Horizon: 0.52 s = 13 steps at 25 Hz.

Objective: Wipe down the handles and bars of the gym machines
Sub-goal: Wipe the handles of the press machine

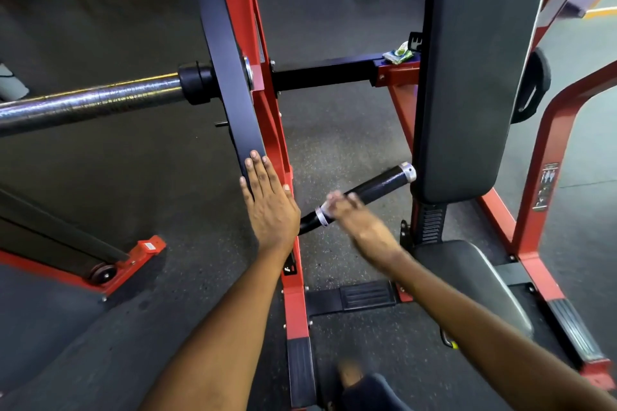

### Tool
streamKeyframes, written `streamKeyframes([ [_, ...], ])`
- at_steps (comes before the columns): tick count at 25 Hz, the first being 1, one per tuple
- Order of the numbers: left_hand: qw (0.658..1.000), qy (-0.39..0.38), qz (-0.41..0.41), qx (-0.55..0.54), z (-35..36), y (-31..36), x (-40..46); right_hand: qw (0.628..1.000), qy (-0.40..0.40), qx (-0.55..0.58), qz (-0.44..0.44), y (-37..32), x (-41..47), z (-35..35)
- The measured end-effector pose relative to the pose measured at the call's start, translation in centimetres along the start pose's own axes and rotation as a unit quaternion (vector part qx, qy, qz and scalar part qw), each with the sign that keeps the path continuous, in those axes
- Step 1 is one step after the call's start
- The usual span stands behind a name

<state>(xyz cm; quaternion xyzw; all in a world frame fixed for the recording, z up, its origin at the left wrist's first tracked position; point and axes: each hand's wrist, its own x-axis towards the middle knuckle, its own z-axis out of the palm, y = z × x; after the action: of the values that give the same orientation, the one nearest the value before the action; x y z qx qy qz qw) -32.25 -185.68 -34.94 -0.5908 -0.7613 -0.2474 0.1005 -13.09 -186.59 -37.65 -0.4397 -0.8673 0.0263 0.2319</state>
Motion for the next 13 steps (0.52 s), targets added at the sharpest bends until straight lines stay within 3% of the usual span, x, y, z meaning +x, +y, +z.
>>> streamKeyframes([
  [3, 1.0, -0.003, -0.001, -0.005, -0.1, 0.1, 0.0, 0.981, 0.061, 0.003, 0.182, 5.0, -0.6, -2.3],
  [5, 1.0, -0.001, 0.001, 0.0, 0.0, 0.1, 0.0, 0.97, 0.078, -0.008, 0.23, 3.6, -0.6, -1.1],
  [6, 1.0, 0.0, 0.001, 0.001, 0.0, 0.2, 0.0, 0.974, 0.065, 0.001, 0.216, 1.6, -0.7, 0.4],
  [10, 1.0, 0.004, 0.004, -0.012, 0.0, 0.1, -0.1, 0.998, -0.03, 0.059, -0.01, -5.9, -1.6, 3.4],
  [11, 1.0, 0.007, 0.005, -0.007, 0.0, 0.1, -0.1, 0.997, -0.013, 0.078, -0.01, -5.1, -0.6, 2.0],
  [13, 1.0, 0.0, -0.002, -0.009, 0.0, 0.0, 0.2, 0.989, 0.069, 0.039, 0.123, -1.9, 1.9, -1.9],
])
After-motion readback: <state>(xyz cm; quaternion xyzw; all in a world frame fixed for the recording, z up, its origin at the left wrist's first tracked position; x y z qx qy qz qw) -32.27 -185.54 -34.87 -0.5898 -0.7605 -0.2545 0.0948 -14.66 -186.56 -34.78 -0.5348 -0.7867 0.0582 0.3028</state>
